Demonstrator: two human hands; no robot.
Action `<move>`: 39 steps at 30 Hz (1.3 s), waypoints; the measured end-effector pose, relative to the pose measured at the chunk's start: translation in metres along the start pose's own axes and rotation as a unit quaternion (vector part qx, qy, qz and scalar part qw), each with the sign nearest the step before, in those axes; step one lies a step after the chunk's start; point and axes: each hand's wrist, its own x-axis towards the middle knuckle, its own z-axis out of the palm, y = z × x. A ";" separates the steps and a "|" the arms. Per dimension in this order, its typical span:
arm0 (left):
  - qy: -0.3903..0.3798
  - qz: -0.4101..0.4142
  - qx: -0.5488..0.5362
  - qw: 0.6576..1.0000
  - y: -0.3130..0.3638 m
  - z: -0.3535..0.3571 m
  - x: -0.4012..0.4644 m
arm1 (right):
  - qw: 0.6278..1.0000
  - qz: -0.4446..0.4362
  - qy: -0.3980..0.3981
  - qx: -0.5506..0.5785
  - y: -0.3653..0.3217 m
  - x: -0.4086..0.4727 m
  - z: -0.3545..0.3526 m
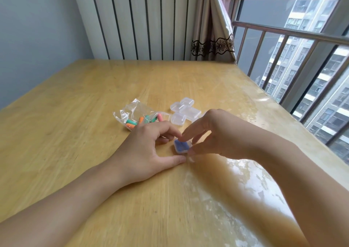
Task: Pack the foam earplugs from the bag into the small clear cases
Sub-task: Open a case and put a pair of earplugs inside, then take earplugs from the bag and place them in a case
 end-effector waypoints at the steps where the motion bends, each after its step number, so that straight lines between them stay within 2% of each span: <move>1: 0.006 0.002 -0.007 1.000 0.000 0.000 0.000 | 1.000 -0.005 0.011 -0.001 0.000 0.002 0.002; 7: 0.049 0.002 -0.012 0.999 -0.003 -0.002 0.000 | 0.998 0.014 0.046 0.029 0.001 0.007 0.008; 14: 0.012 0.062 0.076 0.995 -0.003 -0.005 0.002 | 0.999 0.002 0.019 0.029 0.003 0.010 0.006; 18: -0.002 0.096 0.097 0.991 -0.006 -0.007 0.004 | 0.999 -0.015 0.036 0.037 0.007 0.012 0.009; 23: 0.003 0.096 0.072 0.993 -0.005 -0.005 0.002 | 0.999 -0.034 0.041 0.004 0.000 0.009 0.014; 26: 0.033 0.061 0.036 0.997 -0.004 -0.004 -0.001 | 0.996 -0.034 0.069 0.038 0.009 0.008 0.001; 28: 0.067 0.050 0.021 0.996 -0.004 -0.005 -0.001 | 0.984 0.001 0.174 0.043 0.033 0.006 -0.019; 30: 0.090 0.044 0.015 0.995 -0.002 -0.005 -0.001 | 0.955 0.083 0.285 -0.002 0.065 0.000 -0.040; 31: 0.096 0.039 0.012 0.995 -0.002 -0.005 -0.001 | 0.940 0.126 0.315 -0.029 0.080 -0.004 -0.046; 34: 0.102 0.026 0.012 0.994 -0.002 -0.007 0.003 | 0.929 0.195 0.305 -0.077 0.112 -0.008 -0.048; 37: 0.106 0.012 -0.001 0.994 -0.005 -0.007 0.006 | 0.935 0.229 0.269 -0.033 0.118 -0.008 -0.048; 39: 0.103 0.007 -0.007 0.995 -0.006 -0.007 0.006 | 0.931 0.232 0.276 -0.059 0.110 -0.009 -0.052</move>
